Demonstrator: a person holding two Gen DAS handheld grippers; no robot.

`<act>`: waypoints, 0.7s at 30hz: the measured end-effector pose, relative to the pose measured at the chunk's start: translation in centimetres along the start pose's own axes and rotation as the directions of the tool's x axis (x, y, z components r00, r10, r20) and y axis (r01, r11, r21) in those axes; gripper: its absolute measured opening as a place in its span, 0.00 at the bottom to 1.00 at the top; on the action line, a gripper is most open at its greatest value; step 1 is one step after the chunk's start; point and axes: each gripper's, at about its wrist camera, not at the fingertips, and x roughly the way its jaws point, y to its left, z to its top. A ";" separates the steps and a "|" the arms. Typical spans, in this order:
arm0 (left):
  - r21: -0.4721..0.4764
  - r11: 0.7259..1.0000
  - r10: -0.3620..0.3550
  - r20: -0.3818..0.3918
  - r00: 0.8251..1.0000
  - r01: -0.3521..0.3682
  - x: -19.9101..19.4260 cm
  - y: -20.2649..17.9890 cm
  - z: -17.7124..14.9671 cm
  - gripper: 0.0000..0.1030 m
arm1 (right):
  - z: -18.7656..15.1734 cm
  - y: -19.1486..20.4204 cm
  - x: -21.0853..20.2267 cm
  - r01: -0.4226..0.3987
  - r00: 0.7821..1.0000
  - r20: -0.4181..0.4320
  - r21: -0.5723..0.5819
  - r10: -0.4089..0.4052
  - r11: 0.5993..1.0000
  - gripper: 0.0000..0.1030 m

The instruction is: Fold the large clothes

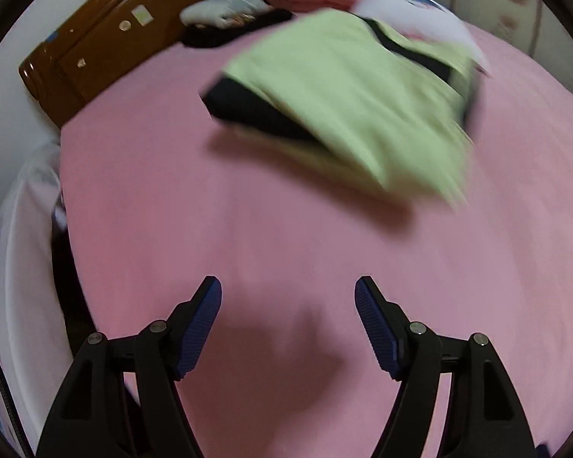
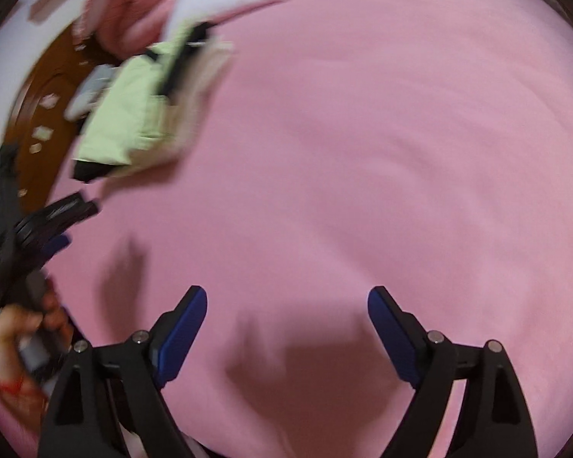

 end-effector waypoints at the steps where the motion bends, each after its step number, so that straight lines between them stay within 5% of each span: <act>1: 0.028 1.000 -0.010 -0.008 1.000 0.010 -1.4 -1.3 -2.5 0.69 | -1.1 -1.7 -0.9 0.053 0.998 -0.012 -0.009 -0.054 0.999 0.85; 7: 0.236 0.971 -0.040 -0.033 0.999 0.047 -10.6 -7.5 -14.0 0.70 | -8.7 -13.0 -8.1 0.296 0.954 -0.021 -0.117 -0.300 0.948 0.91; 14: 0.316 0.931 -0.161 -0.093 0.982 0.183 -19.9 -12.2 -20.6 0.75 | -14.5 -23.5 -16.7 0.360 0.930 -0.093 0.030 -0.356 0.933 0.92; 21: 0.374 0.885 -0.202 -0.225 0.953 0.276 -27.0 -15.7 -24.0 0.75 | -15.0 -26.3 -24.7 0.319 0.948 -0.050 0.171 -0.315 0.932 0.92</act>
